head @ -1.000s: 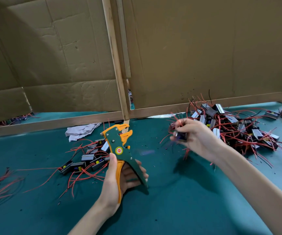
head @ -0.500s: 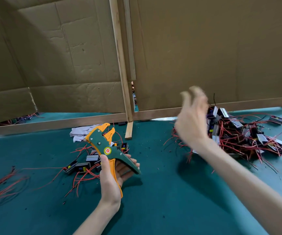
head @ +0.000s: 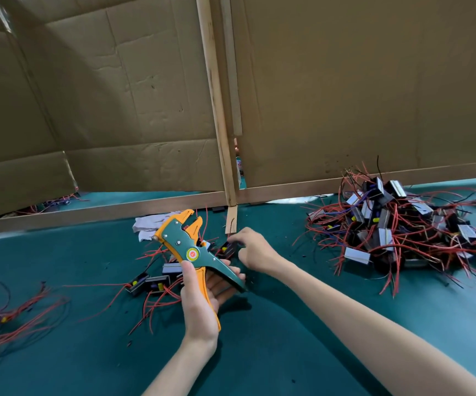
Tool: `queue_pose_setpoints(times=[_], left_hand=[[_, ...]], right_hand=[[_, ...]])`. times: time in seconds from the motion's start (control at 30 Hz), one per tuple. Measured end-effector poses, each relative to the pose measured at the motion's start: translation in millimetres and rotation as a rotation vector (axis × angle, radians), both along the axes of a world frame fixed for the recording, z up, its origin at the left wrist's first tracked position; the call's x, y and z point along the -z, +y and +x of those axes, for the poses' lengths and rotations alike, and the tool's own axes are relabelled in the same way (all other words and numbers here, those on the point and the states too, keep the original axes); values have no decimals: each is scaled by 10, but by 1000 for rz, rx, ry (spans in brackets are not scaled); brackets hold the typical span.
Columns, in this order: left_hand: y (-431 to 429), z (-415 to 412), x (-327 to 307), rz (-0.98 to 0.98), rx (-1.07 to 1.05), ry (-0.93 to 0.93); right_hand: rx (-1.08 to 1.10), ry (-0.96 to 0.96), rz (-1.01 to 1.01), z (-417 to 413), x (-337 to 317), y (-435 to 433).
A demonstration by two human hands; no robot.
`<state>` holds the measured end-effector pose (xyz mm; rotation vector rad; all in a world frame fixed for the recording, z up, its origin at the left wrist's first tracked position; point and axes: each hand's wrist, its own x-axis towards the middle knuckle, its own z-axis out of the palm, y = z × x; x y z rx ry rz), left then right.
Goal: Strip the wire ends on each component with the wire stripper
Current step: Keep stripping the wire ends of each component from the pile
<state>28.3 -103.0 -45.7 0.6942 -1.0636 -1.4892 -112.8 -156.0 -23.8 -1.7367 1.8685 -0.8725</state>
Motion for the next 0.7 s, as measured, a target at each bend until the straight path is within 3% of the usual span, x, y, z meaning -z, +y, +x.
queue_pose_setpoints(times=[0.13,0.3,0.4,0.53,0.7], left_hand=[[2,-5,11,-12,-10,-19],[9,-1,17,-18,-17,-40],[9,-1,23,-30,-18,-55],[14,-9,16,-39,-13,-60],[22,5,4,-41,6,-80]], right_hand=[[163,-178,-138,-264,-58,69],[336,-588,-300,-580,-108,252],[358,-470,-313,-769,-92,393],[299,-252,-137,-880,-6,564],[203,-234,-29,-774,82,592]])
